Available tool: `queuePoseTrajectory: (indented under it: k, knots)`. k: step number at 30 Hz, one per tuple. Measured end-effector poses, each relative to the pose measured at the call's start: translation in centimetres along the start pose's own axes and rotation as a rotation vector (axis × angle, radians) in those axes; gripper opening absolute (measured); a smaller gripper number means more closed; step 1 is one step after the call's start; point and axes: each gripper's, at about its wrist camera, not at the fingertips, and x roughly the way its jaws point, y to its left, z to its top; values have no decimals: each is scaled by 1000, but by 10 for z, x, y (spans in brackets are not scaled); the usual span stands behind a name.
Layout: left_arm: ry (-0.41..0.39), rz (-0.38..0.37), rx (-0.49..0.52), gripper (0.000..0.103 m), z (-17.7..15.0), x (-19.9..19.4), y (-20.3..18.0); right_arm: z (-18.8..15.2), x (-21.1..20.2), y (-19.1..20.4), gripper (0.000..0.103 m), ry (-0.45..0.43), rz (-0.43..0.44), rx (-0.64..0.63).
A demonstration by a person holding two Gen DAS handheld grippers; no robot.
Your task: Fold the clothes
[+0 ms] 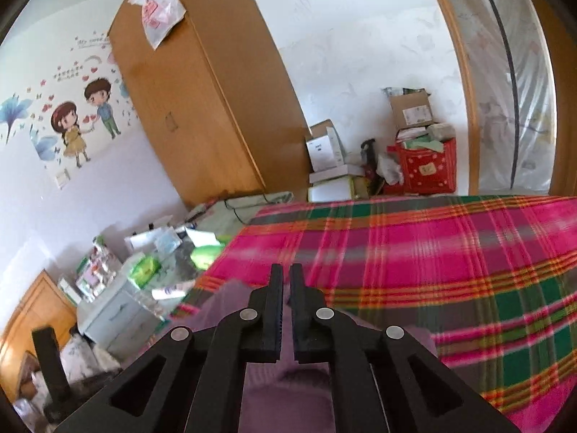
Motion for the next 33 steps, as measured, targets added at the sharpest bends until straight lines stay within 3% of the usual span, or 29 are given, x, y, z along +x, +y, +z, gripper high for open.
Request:
queuePoseTrajectory:
  k: [5,9,12,17,23,28,33]
  knots:
    - [-32,16,110,15,-10,-27,-13,-29,-23,-17,8,68,-16,-14]
    - [-63,21,119,22,-12,-44,-13,-57,-45,-38,29,104,-40,0]
    - [-66,-6,147,24,-12,-48,-22,-76,-58,-54,31,117,-57,35]
    - [3,-57,350,31,-29,-34,-72,-103,-63,-81,36,171,-67,130]
    - [41,-19,572,31,-52,-5,-130,-124,-61,-100,44,215,-22,221]
    - [60,34,621,31,-53,18,-149,-126,-46,-94,46,252,51,223]
    - [84,36,584,31,-48,27,-149,-128,-39,-88,45,250,96,232]
